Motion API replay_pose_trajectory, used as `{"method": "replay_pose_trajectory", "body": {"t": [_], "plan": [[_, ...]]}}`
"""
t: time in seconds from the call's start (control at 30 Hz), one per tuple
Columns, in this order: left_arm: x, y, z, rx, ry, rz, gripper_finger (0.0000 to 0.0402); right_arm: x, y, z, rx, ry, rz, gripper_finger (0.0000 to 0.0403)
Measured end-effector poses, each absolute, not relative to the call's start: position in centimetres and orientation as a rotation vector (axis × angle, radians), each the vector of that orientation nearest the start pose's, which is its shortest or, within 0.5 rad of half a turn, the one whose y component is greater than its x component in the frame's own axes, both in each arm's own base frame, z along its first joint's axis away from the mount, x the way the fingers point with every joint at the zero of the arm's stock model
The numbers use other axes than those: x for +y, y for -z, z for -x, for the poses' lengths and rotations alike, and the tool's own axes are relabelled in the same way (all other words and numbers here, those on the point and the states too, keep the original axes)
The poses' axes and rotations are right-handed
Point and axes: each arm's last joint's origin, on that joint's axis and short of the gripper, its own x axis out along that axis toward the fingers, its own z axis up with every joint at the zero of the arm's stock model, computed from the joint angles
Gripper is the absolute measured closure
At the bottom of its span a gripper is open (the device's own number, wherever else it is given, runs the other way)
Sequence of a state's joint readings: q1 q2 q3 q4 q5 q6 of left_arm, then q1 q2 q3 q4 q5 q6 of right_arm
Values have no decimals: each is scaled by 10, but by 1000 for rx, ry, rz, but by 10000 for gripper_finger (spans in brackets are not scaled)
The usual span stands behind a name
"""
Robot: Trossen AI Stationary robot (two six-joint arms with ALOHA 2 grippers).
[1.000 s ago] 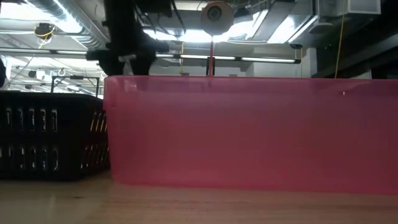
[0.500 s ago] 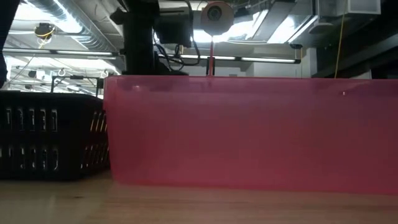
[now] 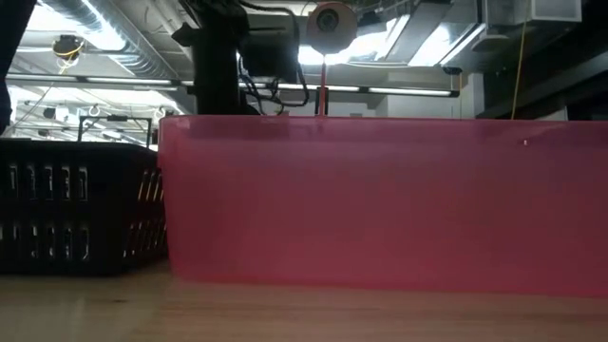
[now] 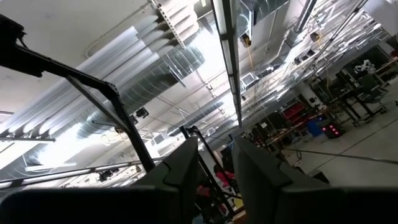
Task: Pick & Place School Supplies
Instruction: Put the middle yellow crayon box into the red bin
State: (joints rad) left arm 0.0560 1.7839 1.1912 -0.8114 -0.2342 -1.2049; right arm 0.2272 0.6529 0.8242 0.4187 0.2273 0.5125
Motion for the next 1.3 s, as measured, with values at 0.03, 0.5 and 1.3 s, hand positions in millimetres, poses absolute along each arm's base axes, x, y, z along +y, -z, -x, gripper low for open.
{"method": "replay_pose_trajectory", "body": {"t": [0.03, 0.5, 1.3], "plan": [[23, -185, -330, 1038, -975, 834, 182, 21, -418, -119, -564, -159, -628, 298], [27, -279, -330, 423, -800, 695, 190, 18, -353, -136, 13, 244, -919, 298], [65, -281, -282, 523, -889, 871, 201, -8, -277, -193, 331, 427, -1229, 298]]}}
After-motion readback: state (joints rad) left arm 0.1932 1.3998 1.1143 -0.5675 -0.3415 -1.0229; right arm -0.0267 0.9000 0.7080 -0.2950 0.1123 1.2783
